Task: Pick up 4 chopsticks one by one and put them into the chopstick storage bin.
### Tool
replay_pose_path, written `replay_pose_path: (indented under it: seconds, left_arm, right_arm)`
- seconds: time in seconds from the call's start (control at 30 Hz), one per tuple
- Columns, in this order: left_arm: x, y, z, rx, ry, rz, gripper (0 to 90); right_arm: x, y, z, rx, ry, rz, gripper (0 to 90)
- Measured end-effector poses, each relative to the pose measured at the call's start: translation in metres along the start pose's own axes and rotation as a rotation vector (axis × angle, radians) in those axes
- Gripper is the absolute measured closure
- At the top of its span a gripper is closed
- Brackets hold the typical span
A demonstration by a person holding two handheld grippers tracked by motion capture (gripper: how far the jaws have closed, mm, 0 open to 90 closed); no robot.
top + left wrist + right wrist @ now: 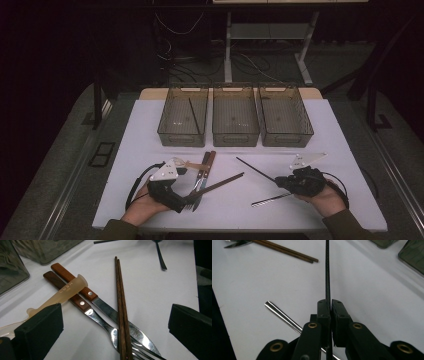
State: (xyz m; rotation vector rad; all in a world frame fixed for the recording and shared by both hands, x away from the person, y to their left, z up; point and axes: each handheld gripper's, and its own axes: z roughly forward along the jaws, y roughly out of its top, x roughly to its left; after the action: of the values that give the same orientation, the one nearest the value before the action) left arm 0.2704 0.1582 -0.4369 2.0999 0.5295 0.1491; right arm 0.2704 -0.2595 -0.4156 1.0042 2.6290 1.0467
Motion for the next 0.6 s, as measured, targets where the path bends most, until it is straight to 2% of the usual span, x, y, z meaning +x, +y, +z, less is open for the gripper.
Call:
replay_pose_path:
  seconds: [0.6]
  left_arm:
    - [0.001, 0.000, 0.001, 0.007, -0.001, 0.007, 0.0]
  right_arm:
    - [-0.003, 0.019, -0.005, -0.089, 0.024, 0.017, 85.8]
